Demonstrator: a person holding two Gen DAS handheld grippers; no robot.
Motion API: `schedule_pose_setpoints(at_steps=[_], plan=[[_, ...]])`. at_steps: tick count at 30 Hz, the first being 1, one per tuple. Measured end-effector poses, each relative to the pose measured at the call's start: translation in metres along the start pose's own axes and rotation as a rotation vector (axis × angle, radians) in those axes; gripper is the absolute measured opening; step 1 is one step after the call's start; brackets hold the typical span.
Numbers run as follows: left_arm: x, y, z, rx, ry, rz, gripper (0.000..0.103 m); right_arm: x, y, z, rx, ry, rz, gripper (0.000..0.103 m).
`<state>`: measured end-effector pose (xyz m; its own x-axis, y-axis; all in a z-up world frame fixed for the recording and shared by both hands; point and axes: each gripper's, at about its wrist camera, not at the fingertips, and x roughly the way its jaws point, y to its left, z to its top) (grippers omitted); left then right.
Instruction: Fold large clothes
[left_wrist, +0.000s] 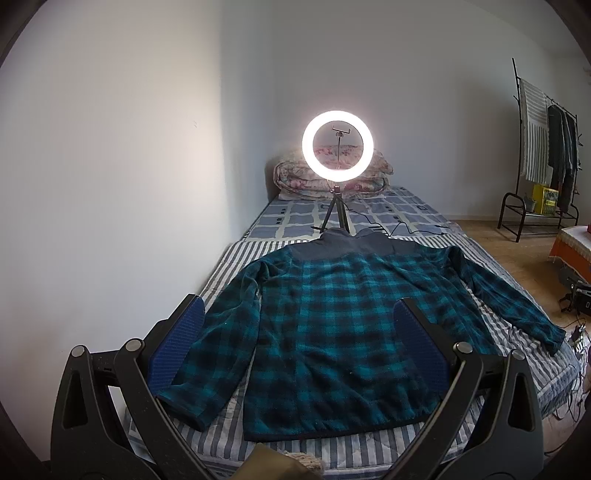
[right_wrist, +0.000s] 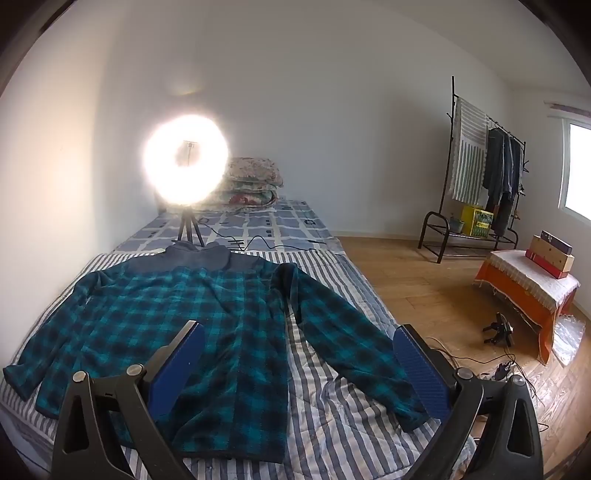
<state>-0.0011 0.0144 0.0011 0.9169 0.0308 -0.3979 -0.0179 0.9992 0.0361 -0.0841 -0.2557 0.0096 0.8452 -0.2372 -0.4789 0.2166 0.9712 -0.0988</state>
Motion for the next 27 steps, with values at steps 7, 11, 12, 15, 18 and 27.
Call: schedule_pose_setpoints(at_steps=[7,11,12,15,18,27], plan=[[-0.0002,0.0017,-0.0002,0.000,-0.004,0.002,0.103,0.0006,0.0047,0.0013,0.001,0.000,0.001,0.103],[-0.0011,0.0025,0.0014,0.001,-0.005,0.006,0.103,0.0013,0.0064,0.0022,0.001,0.000,0.001,0.103],[-0.0018,0.0028,0.0018,0.001,-0.004,0.006,0.103,0.0011,0.0065,0.0023,0.001,0.001,0.001,0.103],[-0.0028,0.0025,0.0016,0.002,-0.008,0.011,0.103,0.0016,0.0067,0.0016,0.002,0.001,0.003,0.103],[-0.0045,0.0024,0.0021,0.002,-0.011,0.012,0.103,0.0020,0.0084,0.0016,0.001,0.000,0.003,0.103],[-0.0048,0.0029,0.0026,0.001,-0.013,0.013,0.103,0.0019,0.0087,0.0017,0.002,0.000,0.002,0.103]])
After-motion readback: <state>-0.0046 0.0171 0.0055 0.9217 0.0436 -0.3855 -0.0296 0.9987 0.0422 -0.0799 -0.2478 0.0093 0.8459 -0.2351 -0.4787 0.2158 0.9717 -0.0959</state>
